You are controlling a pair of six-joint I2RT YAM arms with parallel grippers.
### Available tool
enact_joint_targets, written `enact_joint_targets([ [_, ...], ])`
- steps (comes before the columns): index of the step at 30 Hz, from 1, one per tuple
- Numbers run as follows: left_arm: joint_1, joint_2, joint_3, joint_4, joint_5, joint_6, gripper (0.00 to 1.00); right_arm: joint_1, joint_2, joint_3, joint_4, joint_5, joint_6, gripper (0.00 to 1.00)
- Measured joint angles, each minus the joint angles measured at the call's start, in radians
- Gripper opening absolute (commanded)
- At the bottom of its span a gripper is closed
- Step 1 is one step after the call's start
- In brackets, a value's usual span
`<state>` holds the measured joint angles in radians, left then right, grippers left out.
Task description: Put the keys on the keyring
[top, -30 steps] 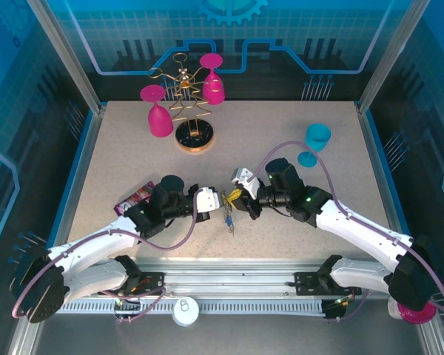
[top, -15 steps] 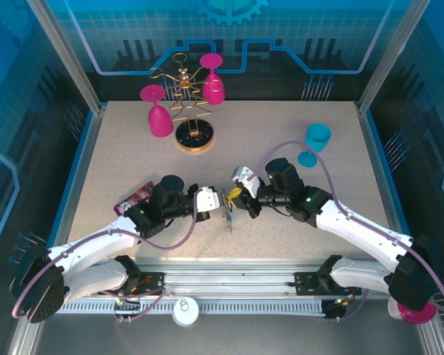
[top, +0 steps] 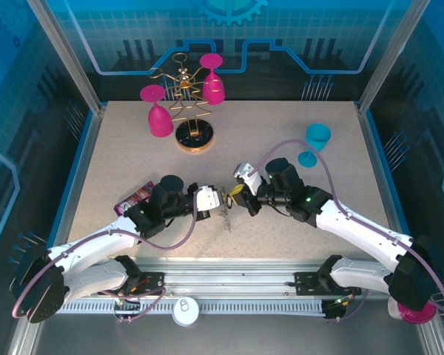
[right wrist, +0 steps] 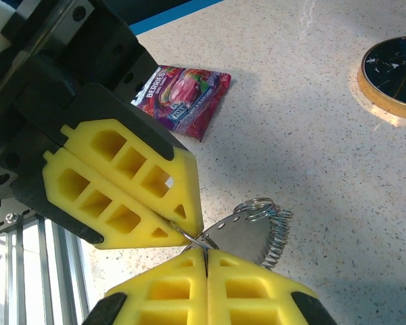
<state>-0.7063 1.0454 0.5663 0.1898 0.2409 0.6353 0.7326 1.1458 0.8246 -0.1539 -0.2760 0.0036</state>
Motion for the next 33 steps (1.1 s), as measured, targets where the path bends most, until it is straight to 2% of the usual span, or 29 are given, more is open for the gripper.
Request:
enact_joint_targets([
  [17,-0.009,0.003,-0.019,0.063,-0.044,-0.008,0.00,-0.008,-0.016,0.000,-0.013,0.003,0.049,0.00],
  [24,-0.010,0.009,-0.020,0.064,-0.042,-0.036,0.00,-0.082,-0.081,-0.048,-0.124,0.011,0.074,0.00],
  [33,0.009,0.009,-0.032,0.083,0.011,-0.109,0.00,-0.116,0.085,-0.186,-0.107,0.002,0.219,0.00],
])
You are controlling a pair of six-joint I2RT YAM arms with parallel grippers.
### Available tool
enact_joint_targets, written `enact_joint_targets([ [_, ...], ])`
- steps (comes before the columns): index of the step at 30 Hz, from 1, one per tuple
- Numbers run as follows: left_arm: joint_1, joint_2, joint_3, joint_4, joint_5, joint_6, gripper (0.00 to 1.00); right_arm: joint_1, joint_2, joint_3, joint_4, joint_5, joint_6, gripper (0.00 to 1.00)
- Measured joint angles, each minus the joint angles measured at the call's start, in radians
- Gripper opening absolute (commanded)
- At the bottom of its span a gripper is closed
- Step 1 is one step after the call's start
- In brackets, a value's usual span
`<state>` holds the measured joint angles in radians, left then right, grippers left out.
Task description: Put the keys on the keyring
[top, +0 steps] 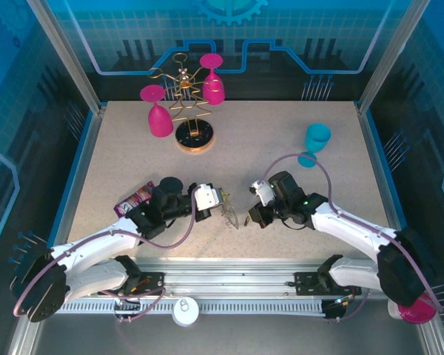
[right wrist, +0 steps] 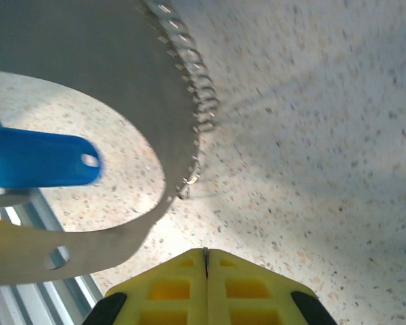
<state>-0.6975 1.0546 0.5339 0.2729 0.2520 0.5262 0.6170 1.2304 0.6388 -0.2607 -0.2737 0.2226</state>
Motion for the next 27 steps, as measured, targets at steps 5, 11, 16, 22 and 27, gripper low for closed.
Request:
enact_joint_targets([
  [5,0.037,0.010,-0.008,0.025,0.053,-0.052,0.00,-0.036,0.091,-0.002,0.040,-0.014,0.025,0.05],
  [11,0.054,0.027,-0.016,0.039,0.119,-0.084,0.00,-0.073,0.104,0.004,0.042,-0.011,0.018,0.32],
  [16,0.060,0.032,-0.033,0.080,0.155,-0.103,0.00,-0.108,0.025,0.043,-0.005,-0.076,-0.048,0.35],
  [22,0.061,0.057,-0.048,0.148,0.216,-0.110,0.00,-0.072,-0.167,0.073,0.099,-0.227,-0.239,0.28],
  [27,0.061,0.059,-0.064,0.180,0.255,-0.109,0.00,-0.040,-0.223,-0.002,0.231,-0.285,-0.370,0.28],
])
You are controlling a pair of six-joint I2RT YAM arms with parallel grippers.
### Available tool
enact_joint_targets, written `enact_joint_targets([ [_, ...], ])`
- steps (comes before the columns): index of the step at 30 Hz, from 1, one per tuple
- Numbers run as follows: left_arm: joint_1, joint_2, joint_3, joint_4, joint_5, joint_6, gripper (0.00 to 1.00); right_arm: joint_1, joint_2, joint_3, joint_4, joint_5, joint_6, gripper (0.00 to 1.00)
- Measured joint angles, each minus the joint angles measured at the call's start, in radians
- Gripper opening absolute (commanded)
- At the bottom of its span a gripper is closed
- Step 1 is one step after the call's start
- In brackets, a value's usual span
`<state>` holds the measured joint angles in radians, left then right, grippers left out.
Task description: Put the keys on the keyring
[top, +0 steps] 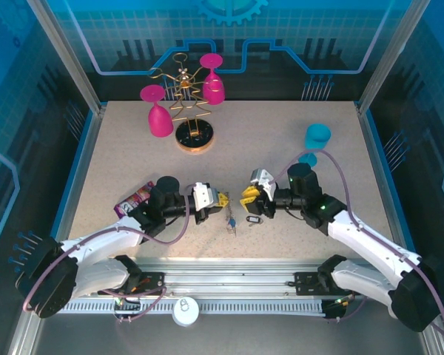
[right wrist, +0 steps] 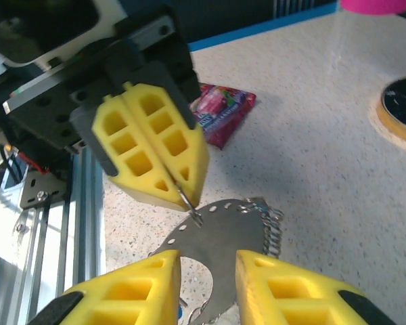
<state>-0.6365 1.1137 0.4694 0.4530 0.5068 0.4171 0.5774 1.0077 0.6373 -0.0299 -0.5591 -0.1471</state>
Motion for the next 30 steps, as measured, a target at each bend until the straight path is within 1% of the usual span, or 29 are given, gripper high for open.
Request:
enact_joint_targets([
  [7,0.000,0.000,-0.008,0.002,0.034,0.001,0.00,0.058,0.043,-0.005,0.016,0.001,-0.163,0.26],
  [15,0.000,0.000,-0.008,0.002,0.052,0.003,0.00,0.079,0.086,0.012,0.026,0.024,-0.231,0.24],
  [18,0.000,0.000,-0.008,0.002,0.060,0.003,0.00,0.079,0.086,0.014,0.040,0.031,-0.241,0.19],
  [23,0.001,0.000,-0.008,0.002,0.066,0.003,0.00,0.086,0.099,0.025,0.047,0.029,-0.261,0.01],
  [24,0.003,0.000,-0.008,0.002,0.066,0.002,0.00,0.086,0.099,0.025,0.048,0.029,-0.265,0.00],
  [30,0.004,0.000,-0.008,0.001,0.067,0.002,0.00,0.090,0.101,0.029,0.045,0.027,-0.266,0.00],
])
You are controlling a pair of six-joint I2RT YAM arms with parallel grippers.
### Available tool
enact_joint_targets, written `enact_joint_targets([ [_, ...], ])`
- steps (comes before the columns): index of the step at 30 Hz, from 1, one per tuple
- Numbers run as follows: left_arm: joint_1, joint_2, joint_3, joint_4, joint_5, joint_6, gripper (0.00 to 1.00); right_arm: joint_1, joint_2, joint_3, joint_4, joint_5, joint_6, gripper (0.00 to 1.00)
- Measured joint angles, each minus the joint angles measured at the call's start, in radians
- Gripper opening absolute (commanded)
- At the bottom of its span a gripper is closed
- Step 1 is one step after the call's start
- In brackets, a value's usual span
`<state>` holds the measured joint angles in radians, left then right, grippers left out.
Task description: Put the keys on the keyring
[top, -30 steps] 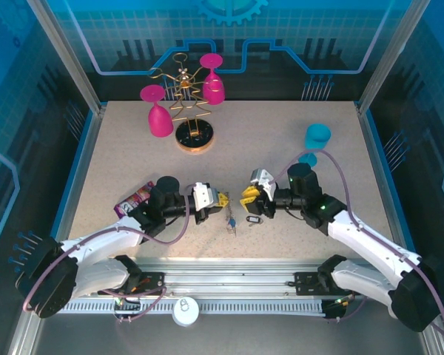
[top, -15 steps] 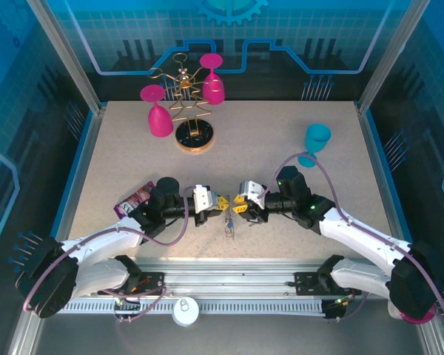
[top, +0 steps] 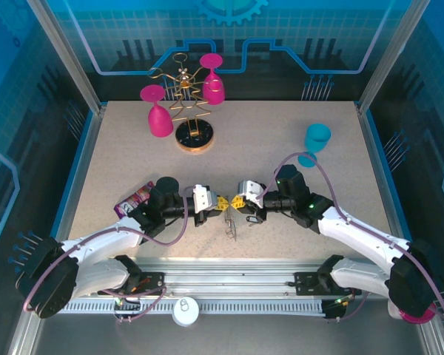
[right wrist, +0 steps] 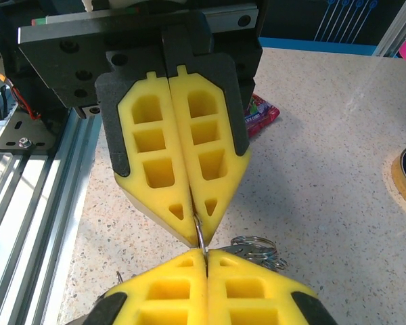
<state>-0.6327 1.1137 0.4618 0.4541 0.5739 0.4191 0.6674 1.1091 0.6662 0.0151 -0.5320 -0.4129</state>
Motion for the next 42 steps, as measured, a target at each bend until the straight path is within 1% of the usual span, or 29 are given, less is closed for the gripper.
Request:
enact_joint_targets([
  [2,0.003,0.000,0.000,0.000,0.000,0.000,0.04,0.002,0.004,0.004,-0.002,0.000,0.000,0.00],
  [5,0.004,0.000,0.000,-0.002,0.000,-0.003,0.07,0.013,0.012,0.013,-0.007,0.002,0.000,0.00],
  [12,0.004,0.006,0.000,-0.008,0.004,-0.003,0.10,0.031,0.029,0.021,-0.006,0.008,0.001,0.00],
  [13,0.004,0.006,0.000,-0.008,0.004,-0.003,0.10,0.032,0.030,0.022,-0.006,0.009,0.001,0.00],
  [15,0.005,0.007,0.000,-0.009,0.005,-0.004,0.07,0.033,0.031,0.023,-0.006,0.012,0.002,0.00],
  [17,0.008,0.007,0.000,-0.011,0.008,-0.010,0.00,0.035,0.031,0.023,-0.006,0.019,0.004,0.00],
  [19,0.009,0.007,0.000,-0.011,0.011,-0.008,0.00,0.035,0.032,0.025,-0.007,0.023,0.005,0.00],
  [21,0.010,0.007,0.000,-0.012,0.011,-0.010,0.03,0.039,0.032,0.025,-0.007,0.029,0.005,0.00],
  [22,0.010,0.006,0.000,-0.014,0.011,-0.011,0.00,0.040,0.032,0.025,-0.008,0.032,0.005,0.00],
  [26,0.010,0.006,0.000,-0.020,0.016,-0.010,0.00,0.042,0.032,0.027,-0.017,0.035,0.006,0.01],
  [27,0.010,0.006,0.000,-0.021,0.016,-0.010,0.00,0.042,0.032,0.027,-0.020,0.036,0.008,0.09],
  [28,0.010,0.006,0.000,-0.022,0.016,-0.010,0.00,0.042,0.030,0.027,-0.023,0.039,0.012,0.14],
  [37,0.006,0.006,0.000,0.000,0.016,-0.010,0.00,0.041,-0.023,0.014,-0.021,0.059,0.020,0.14],
  [42,0.006,0.006,0.000,0.000,0.016,-0.010,0.00,0.041,-0.023,0.014,-0.024,0.064,0.019,0.17],
])
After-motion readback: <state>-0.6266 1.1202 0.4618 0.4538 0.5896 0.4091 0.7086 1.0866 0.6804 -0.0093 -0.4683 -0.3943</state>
